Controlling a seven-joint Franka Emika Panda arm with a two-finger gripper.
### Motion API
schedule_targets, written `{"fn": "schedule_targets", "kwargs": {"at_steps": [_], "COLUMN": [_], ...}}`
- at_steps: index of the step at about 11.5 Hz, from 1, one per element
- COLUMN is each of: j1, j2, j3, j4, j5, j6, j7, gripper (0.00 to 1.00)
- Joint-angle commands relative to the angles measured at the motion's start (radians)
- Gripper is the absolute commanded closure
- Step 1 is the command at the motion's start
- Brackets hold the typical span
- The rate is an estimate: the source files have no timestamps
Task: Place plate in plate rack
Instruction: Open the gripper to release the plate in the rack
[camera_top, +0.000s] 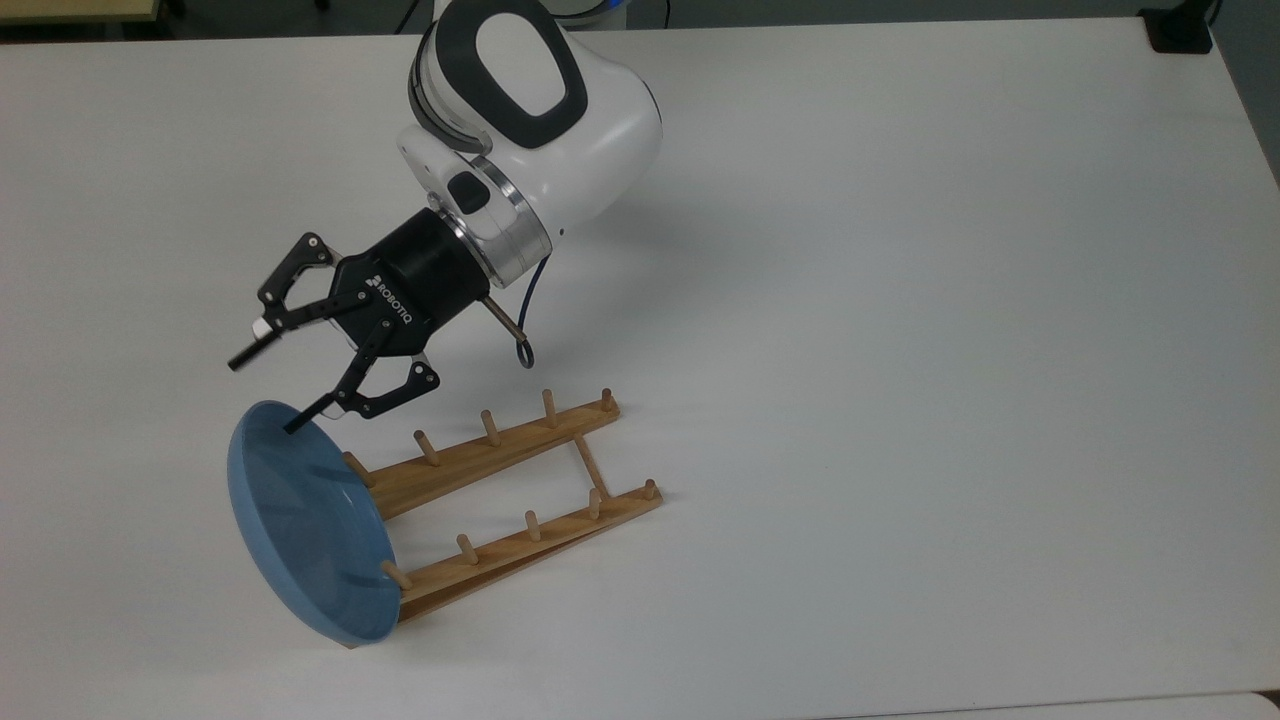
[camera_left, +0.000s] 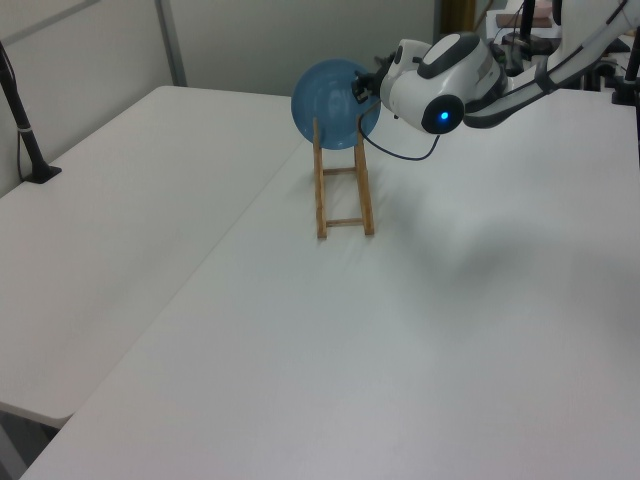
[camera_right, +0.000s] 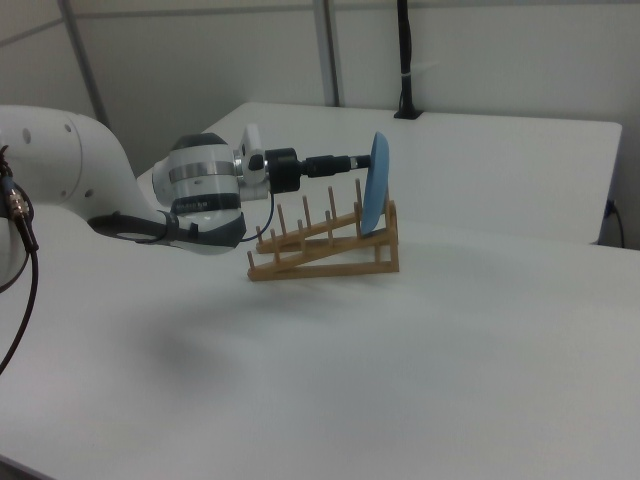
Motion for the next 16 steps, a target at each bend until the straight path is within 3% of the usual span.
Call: {"fn": "schedule_targets", "kwargs": {"at_steps": [1,2,3,5,7,10,12,13,15,16], "j1": [0.006,0.005,0.000,-0.011,-0.048,-0.048,-0.049,-0.049,-0.051,-0.052], "j2": [-0.033,-0.049,-0.084,-0.132,-0.188,-0.259,-0.296,-0.316,-0.372,-0.398], "j3": [0.002,0.013,0.033,0.074,0.128,0.131,0.120,0.120,0.114,0.084], "j4": [0.046,0.054,0.055,0.054,0.054,0.052,0.071,0.092,0.095,0.095], "j5": [0.078,0.134,0.215,0.338,0.613,1.003,1.312,1.481,1.663,1.762], "j6": [-0.012,-0.010,-0.007,-0.007,-0.010,-0.026,-0.129,-0.253,-0.451,-0.513], "j7": [0.022,0.012,0.005,-0.024,-0.108,-0.341,-0.497,-0.622,-0.740,-0.758], "gripper": [0.18,0.18,0.00,0.00,0.00,0.00,0.00,0.00,0.00,0.00]}}
